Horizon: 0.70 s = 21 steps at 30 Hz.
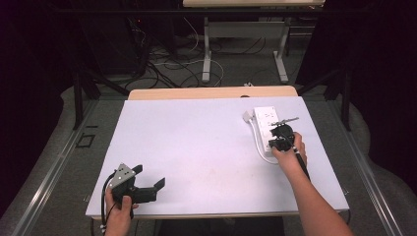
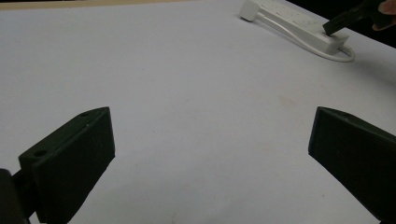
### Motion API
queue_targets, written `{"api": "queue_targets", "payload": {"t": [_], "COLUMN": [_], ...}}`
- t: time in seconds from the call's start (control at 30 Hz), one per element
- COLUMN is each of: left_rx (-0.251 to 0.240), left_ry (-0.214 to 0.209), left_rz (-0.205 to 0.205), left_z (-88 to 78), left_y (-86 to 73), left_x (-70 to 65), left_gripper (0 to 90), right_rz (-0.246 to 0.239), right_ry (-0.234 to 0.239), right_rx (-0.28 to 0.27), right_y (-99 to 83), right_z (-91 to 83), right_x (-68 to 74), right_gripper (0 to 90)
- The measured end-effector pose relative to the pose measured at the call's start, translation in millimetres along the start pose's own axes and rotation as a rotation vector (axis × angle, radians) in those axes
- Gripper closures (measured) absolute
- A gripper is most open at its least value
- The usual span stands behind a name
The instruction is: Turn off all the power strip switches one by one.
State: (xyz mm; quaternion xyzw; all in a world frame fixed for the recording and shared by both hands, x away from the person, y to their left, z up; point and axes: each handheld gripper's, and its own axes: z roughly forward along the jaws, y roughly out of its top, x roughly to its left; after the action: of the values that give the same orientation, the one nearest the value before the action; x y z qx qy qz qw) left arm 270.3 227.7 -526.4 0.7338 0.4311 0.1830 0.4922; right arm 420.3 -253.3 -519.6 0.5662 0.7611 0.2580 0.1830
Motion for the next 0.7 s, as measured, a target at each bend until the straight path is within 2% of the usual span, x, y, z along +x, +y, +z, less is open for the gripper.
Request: {"api": "queue_targets", "payload": {"t": [0.33,0.7], "left_rx": [0.002,0.004], "left_ry": [-0.001,0.002], "left_rz": [0.007,0.007], "left_z": [2.3,1.4], "left_y": [0.4,-0.1], "left_x": [-0.5,1.1], "left_gripper": [0.3,0.4], "right_rz": [0.000,0.017], "right_ry": [0.014,0.026], "right_rx": [-0.009,0.006], "right_y": [-0.1,3.7], "right_z": [-0.7,-0.9], "right_x": [-3.9,-5.3], "right_gripper": [88.7,89.9]}}
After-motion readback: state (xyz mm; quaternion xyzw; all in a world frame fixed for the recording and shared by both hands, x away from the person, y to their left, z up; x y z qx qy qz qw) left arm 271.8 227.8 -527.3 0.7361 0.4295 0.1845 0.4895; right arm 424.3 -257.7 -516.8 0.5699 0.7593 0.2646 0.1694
